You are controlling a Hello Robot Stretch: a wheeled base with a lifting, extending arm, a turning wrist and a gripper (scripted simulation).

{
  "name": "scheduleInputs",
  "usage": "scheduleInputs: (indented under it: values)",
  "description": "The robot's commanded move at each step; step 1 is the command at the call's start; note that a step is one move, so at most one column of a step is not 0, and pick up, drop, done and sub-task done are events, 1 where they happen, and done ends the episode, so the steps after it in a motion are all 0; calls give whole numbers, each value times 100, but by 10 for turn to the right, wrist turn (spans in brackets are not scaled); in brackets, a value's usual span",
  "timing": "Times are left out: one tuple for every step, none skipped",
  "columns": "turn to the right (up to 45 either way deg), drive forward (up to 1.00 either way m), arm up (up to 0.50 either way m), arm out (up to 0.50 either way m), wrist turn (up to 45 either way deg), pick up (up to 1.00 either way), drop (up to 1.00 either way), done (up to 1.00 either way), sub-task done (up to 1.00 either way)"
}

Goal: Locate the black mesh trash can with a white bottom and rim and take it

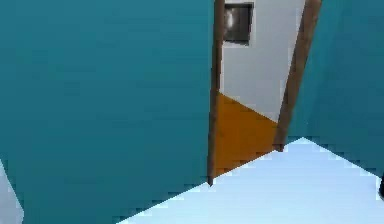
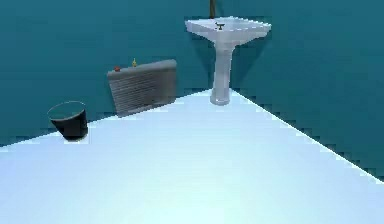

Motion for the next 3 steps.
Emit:
scheduleInputs:
  values:
    - [450,0,0,0,0,0,0,0,0]
    - [450,0,0,0,0,0,0,0,0]
    - [240,0,0,0,0,0,0,0,0]
